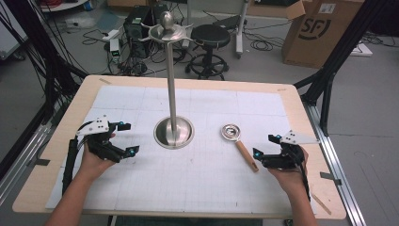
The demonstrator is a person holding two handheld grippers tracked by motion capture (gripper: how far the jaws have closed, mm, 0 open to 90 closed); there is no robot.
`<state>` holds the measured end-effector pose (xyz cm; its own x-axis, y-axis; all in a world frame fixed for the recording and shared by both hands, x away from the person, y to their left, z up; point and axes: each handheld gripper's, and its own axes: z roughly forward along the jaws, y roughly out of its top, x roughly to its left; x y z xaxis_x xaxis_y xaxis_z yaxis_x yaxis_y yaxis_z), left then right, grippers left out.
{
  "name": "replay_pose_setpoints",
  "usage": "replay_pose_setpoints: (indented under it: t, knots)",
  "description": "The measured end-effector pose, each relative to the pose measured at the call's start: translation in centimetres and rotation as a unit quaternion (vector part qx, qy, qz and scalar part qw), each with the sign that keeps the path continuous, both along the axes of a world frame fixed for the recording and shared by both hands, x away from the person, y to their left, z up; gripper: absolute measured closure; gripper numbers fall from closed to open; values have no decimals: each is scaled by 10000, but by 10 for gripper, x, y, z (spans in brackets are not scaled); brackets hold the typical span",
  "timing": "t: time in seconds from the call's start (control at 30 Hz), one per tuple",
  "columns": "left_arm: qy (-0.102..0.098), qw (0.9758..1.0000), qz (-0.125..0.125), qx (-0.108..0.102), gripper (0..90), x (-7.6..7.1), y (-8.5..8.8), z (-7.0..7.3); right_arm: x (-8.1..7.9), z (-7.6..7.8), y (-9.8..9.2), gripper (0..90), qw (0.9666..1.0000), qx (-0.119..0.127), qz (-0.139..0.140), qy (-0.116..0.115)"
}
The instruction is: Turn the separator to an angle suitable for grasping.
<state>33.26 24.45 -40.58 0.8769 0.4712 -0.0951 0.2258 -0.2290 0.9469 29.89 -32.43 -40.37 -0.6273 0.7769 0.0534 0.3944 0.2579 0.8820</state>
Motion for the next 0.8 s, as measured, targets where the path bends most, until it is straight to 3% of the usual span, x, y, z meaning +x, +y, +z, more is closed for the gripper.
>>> replay_pose_setpoints:
  t: [0.23, 0.43, 0.6, 0.8]
  knots:
    - [61, 9999, -72, 143, 17, -3, -5, -1, 4, 2, -4, 143, 9998, 103, -187, 66]
    - [88, 9997, -119, 169, 17, -2, -6, -3, 1, 10, 6, 143, 9998, 17, -186, 30]
    - [86, 9999, -73, 92, 17, -2, -2, -2, 5, 7, 14, 144, 9997, -79, -172, 125]
    - [136, 9997, -71, 189, 17, -1, -5, -4, 7, 4, 20, 159, 9993, -279, -131, 211]
